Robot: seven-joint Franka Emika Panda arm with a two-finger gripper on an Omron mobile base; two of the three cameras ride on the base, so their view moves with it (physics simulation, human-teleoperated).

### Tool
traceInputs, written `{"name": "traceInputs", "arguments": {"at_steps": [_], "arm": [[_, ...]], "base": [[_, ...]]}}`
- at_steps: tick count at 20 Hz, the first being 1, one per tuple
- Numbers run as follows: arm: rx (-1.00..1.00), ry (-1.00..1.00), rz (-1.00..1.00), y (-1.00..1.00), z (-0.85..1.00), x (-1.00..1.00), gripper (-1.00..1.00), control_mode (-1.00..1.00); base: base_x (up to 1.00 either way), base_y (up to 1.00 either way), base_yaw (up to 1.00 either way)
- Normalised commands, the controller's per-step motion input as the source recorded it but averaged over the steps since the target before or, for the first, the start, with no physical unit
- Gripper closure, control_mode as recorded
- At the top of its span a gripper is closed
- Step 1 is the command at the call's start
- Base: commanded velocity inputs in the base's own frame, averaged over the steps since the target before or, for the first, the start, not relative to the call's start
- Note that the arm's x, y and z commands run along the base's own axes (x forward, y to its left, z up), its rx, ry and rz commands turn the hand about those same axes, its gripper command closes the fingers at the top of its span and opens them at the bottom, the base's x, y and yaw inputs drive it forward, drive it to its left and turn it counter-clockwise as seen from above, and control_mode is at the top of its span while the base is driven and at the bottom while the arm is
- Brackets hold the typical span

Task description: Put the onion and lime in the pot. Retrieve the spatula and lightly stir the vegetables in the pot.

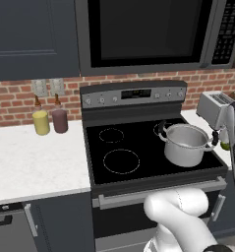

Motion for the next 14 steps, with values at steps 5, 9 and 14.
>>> {"name": "traceInputs", "arguments": {"at_steps": [5,9,14], "arm": [[-0.23,0.02,0.00,-1.00,-0.32,0.12,-1.00,-1.00],[-0.06,0.07,0.00,-1.00,-0.38,0.36,-1.00,-1.00],[0.07,0.02,0.02,-1.00,-0.17,0.37,-1.00,-1.00]], "base": [[0.00,0.00,0.00],[0.00,0.00,0.00],[0.00,0.00,0.00]]}}
